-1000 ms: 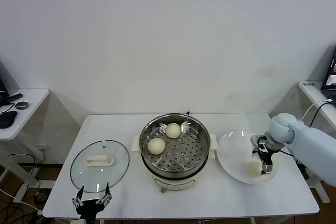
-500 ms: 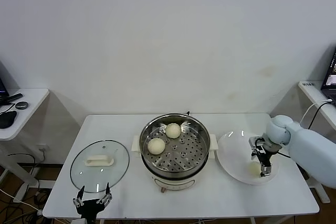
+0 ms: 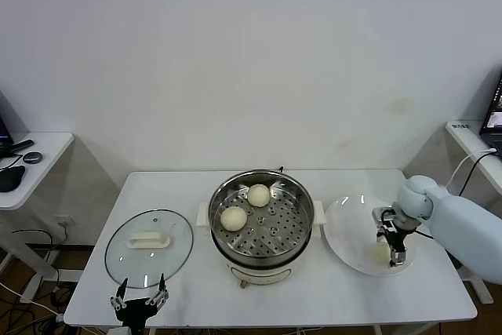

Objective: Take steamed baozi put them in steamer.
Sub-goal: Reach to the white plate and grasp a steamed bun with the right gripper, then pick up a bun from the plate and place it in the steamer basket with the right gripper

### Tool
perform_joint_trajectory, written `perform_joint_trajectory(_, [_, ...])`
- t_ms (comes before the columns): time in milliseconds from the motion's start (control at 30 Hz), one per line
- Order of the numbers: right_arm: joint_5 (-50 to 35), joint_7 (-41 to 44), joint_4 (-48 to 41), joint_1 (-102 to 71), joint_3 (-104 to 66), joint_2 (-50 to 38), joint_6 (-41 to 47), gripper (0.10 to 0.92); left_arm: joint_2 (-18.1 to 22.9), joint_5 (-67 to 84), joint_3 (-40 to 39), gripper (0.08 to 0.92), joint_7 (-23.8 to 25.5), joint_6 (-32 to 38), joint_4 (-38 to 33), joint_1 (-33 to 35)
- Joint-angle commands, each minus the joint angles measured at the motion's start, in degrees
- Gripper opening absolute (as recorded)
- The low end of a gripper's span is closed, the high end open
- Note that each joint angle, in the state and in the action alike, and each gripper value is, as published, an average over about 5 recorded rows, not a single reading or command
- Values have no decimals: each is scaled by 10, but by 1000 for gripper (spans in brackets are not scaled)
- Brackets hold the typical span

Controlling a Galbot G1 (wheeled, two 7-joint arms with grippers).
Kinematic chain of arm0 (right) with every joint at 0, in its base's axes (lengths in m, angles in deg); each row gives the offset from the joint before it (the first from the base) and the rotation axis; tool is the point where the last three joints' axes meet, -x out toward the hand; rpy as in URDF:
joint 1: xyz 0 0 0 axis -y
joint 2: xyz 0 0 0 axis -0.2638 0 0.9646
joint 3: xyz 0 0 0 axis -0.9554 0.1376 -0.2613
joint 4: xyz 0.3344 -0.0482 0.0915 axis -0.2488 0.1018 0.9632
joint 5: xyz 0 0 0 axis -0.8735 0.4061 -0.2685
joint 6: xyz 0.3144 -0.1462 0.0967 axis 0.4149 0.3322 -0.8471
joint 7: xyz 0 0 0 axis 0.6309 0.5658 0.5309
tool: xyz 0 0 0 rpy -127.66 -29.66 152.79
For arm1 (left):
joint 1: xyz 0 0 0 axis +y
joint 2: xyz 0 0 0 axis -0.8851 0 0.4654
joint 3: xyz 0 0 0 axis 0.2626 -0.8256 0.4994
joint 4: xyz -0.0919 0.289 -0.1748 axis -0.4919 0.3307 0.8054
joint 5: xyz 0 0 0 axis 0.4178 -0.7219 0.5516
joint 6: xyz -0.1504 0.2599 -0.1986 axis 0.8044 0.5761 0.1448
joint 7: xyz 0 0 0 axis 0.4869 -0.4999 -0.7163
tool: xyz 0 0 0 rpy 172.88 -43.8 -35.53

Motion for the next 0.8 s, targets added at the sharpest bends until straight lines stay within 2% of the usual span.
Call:
perform_joint_trajectory(33, [1, 1, -2, -1, -1, -1, -1, 735, 0, 0, -1, 823, 0, 0, 2, -1])
perform_joint_trajectory(400, [-27, 1, -5, 32, 14, 3, 7, 576, 0, 0, -8, 823, -1, 0, 13, -14])
perform_joint_trajectory(600, [-94, 3, 24, 133, 71, -3, 30, 541, -3, 0, -10, 823, -2, 0, 8, -19])
perform_joint_trajectory(800, [-194, 19, 67, 308, 147, 21, 60, 527, -10, 3, -8, 823, -7, 3, 7, -27])
